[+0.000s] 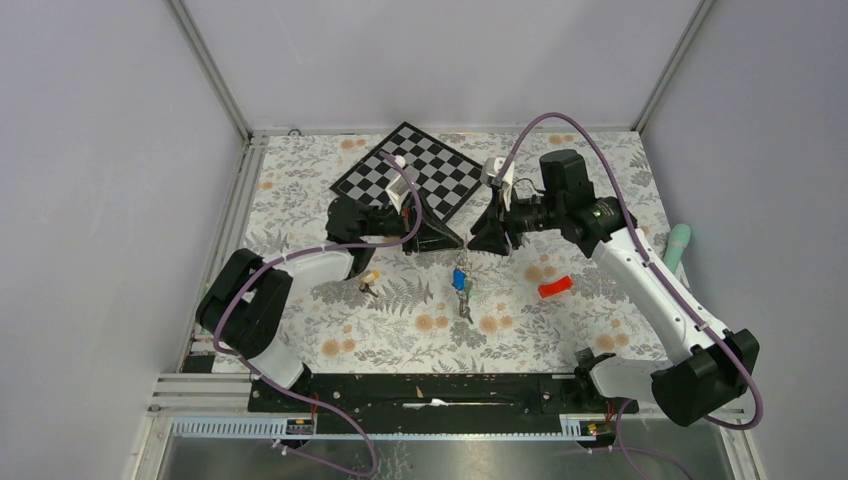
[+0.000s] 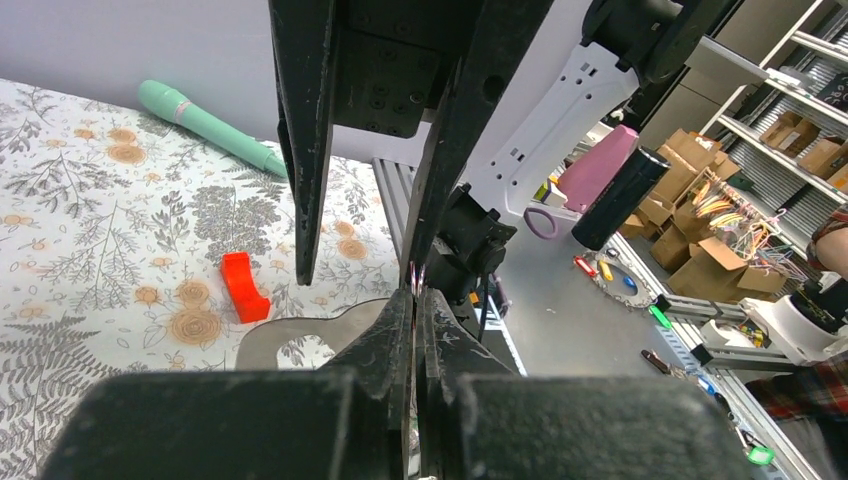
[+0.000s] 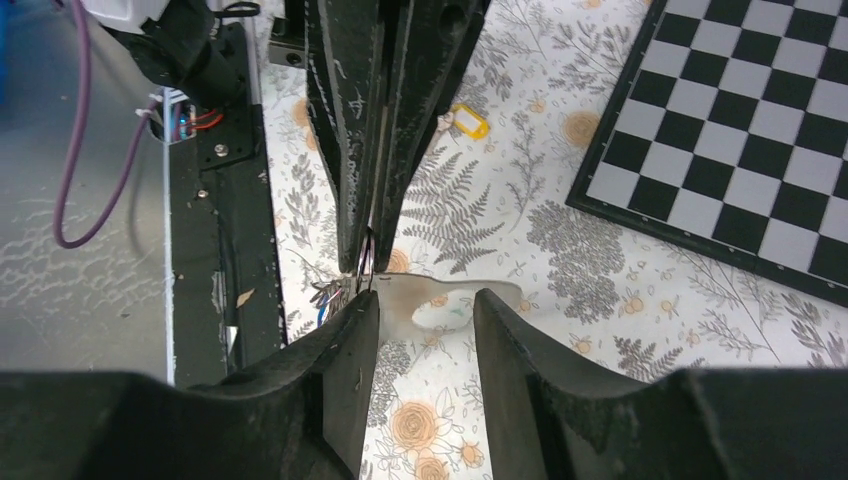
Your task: Put the keys on the keyring
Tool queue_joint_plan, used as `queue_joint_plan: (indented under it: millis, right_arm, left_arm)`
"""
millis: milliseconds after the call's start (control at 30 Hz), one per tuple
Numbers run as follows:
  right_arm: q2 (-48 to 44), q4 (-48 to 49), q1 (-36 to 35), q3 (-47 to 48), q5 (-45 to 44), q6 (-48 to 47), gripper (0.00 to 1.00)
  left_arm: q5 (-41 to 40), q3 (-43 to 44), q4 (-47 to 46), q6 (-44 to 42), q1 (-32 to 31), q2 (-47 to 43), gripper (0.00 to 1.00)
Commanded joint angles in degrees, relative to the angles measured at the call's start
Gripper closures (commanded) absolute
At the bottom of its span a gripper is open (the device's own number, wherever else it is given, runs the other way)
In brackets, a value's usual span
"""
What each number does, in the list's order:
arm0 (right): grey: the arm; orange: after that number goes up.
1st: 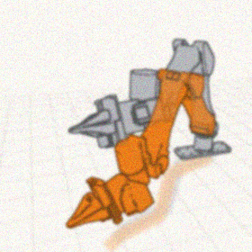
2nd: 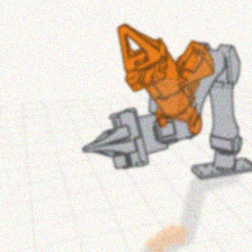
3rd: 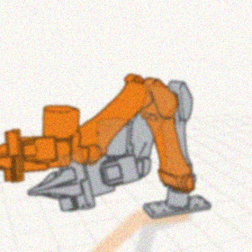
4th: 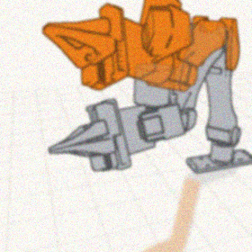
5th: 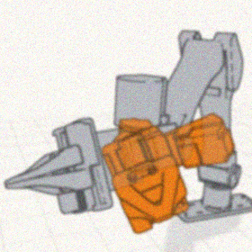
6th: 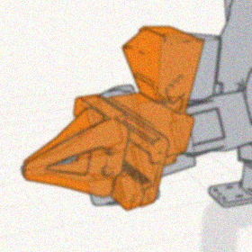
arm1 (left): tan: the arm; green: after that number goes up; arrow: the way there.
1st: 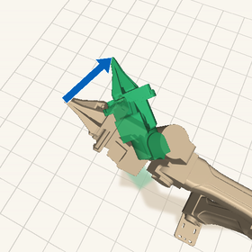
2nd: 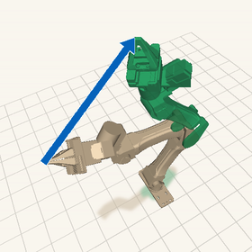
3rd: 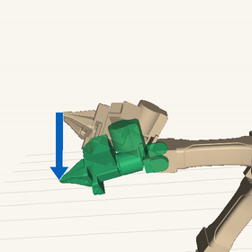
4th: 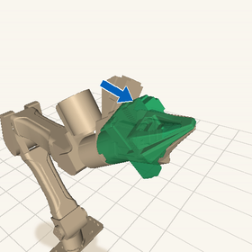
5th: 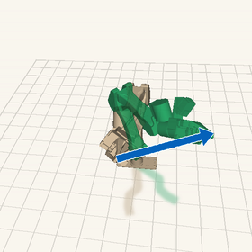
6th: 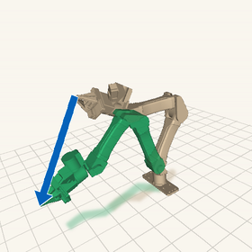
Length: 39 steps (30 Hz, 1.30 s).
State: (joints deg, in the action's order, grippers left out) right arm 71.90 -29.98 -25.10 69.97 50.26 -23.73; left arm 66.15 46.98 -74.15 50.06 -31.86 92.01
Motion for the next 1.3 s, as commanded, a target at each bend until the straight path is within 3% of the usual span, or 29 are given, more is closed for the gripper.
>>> queue_joint_plan:
  millis: [0,267,467,1267]
  right_arm:
    - [-0.1,0.2,0.2,2.3,6.8,-0.3,0.53]
    - [-0.5,-1.6,0.2,0.9,7.8,-2.7,0.56]
    - [-0.7,-4.8,0.1,0.7,3.6,-7.3,0.59]
    - [0.3,-2.7,-0.7,2.3,7.6,-3.5,0.63]
  left_arm:
    - [-2.5,0.1,-5.7,1.0,-0.4,-0.8,1.00]
    - [-3.1,0.2,-5.8,0.9,-0.5,-0.5,1.00]
    - [-2.9,-0.1,-6.6,1.0,-0.5,-1.0,1.00]
    - [-2.7,0.2,-4.5,-0.8,-1.3,-0.3,1.00]
